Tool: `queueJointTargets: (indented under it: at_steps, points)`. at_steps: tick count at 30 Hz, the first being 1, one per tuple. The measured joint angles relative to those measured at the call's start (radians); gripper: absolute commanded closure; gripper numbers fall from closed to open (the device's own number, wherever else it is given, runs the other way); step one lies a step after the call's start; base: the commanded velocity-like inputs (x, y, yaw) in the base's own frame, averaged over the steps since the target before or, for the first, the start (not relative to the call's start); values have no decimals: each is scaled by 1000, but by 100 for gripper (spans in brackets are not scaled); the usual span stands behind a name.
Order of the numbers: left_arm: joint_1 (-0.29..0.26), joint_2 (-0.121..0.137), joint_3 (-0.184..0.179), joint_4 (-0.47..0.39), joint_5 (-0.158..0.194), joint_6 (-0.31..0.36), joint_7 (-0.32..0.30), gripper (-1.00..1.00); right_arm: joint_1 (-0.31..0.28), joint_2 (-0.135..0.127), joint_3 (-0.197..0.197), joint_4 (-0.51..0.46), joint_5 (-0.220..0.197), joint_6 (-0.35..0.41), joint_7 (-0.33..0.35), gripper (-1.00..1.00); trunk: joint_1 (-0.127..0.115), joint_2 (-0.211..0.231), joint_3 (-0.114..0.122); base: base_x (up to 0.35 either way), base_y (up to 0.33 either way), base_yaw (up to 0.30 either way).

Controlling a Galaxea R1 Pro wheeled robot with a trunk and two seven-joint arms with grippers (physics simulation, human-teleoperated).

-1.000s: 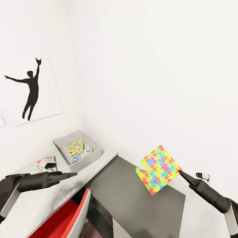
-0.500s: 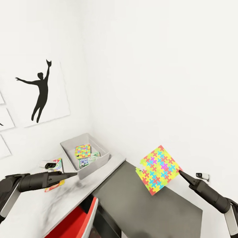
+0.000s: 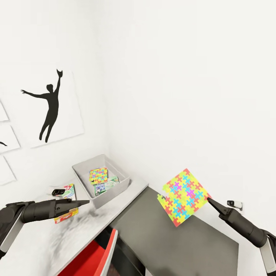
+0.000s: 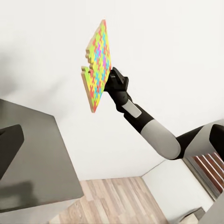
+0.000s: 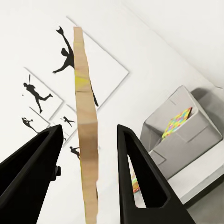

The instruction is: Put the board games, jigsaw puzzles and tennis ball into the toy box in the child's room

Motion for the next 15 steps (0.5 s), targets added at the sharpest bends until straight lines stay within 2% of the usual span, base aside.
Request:
queueJointTargets:
  at_steps: [10, 15]
  points:
    - [0, 0, 0, 0, 0, 0, 0, -100, 0, 0, 1, 1, -1, 0, 0, 100, 0, 0, 0, 3, 83, 0]
    - [0, 0, 1, 0, 0, 0, 0, -100, 0, 0, 1, 2, -1, 0, 0, 100, 0, 0, 0, 125, 125, 0]
